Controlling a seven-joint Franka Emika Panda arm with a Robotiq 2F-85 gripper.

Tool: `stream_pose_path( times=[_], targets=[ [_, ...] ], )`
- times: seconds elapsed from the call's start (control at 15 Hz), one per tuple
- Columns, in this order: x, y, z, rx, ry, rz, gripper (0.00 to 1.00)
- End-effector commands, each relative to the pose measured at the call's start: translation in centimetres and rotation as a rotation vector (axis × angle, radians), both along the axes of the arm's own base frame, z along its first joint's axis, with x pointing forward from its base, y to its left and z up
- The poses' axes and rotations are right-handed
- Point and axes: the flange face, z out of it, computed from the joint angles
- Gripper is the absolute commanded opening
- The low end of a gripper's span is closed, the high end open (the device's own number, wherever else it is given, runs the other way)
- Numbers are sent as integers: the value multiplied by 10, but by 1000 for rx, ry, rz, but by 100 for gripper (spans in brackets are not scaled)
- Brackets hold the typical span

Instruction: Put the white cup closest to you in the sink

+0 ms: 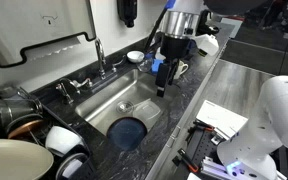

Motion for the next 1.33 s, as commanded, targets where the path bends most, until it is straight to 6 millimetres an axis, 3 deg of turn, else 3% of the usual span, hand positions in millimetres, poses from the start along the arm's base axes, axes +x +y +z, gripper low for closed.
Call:
stream_pose_path(
  times=[0.0, 0.13, 0.4, 0.73, 1.2, 1.27],
  targets=[
    [0, 0, 1, 0, 1, 0, 100],
    [2, -8, 0, -11, 0, -6, 100],
    [8, -77, -3, -87, -49, -20, 100],
    [3, -166, -11, -146, -72, 100, 100],
    [-6, -273, -28, -222, -86, 324, 100],
    [-7, -251, -21, -199, -77, 256, 100]
  ],
)
